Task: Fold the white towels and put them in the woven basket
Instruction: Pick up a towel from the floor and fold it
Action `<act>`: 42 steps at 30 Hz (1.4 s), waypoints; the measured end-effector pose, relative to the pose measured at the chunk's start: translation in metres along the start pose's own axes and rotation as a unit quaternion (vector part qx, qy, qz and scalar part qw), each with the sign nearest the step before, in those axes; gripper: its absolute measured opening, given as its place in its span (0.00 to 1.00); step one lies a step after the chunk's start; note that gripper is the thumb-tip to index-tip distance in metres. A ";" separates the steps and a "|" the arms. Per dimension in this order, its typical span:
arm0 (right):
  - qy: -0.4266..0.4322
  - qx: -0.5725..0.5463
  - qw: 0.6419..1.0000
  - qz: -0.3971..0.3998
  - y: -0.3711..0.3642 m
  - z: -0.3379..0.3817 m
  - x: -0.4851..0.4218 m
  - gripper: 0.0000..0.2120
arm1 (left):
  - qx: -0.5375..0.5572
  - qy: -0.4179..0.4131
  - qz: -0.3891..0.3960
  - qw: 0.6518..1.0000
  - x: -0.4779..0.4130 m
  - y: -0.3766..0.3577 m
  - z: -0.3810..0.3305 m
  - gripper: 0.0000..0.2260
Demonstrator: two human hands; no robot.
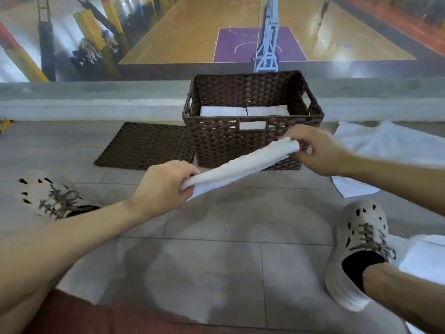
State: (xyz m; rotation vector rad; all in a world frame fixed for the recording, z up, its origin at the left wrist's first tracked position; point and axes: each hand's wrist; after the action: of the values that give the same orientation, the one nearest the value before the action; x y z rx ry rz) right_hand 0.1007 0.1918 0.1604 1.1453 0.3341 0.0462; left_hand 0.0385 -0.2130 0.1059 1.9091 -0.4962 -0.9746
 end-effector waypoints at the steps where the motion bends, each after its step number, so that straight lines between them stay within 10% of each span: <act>1: 0.020 0.037 0.999 0.000 -0.018 -0.010 0.021 0.17 | -0.010 -0.028 0.015 0.999 0.011 -0.015 0.000 0.12; 6: -0.013 0.287 0.882 0.374 -0.121 -0.060 0.102 0.21 | 0.028 0.021 0.348 0.937 0.085 -0.125 0.003 0.22; 12: -0.403 0.069 0.897 0.168 -0.182 -0.046 0.099 0.13 | 0.023 0.068 0.151 0.986 0.085 -0.160 0.011 0.12; 16: -0.547 -0.025 0.822 0.156 -0.211 -0.031 0.076 0.32 | -0.065 0.118 0.281 0.950 0.096 -0.174 0.026 0.26; 33: -0.604 -0.162 0.753 0.204 -0.208 -0.038 0.073 0.25 | -0.055 -0.097 0.214 0.970 0.115 -0.190 -0.006 0.18; 42: -0.615 -0.269 0.719 0.182 -0.199 -0.035 0.075 0.34 | -0.045 -0.020 0.258 0.965 0.092 -0.198 -0.013 0.25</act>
State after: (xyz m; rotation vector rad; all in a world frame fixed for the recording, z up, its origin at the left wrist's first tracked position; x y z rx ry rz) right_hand 0.1357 0.1548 -0.0493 0.4401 -1.0587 -0.2600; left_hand 0.0956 -0.1670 -0.1005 1.5625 -0.9044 -0.6769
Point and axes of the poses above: each hand's wrist, its own x-axis away from the middle knuckle, its own y-axis out of the back of the hand, z = x × y, and after that the axes turned 7 degrees about x, right-handed
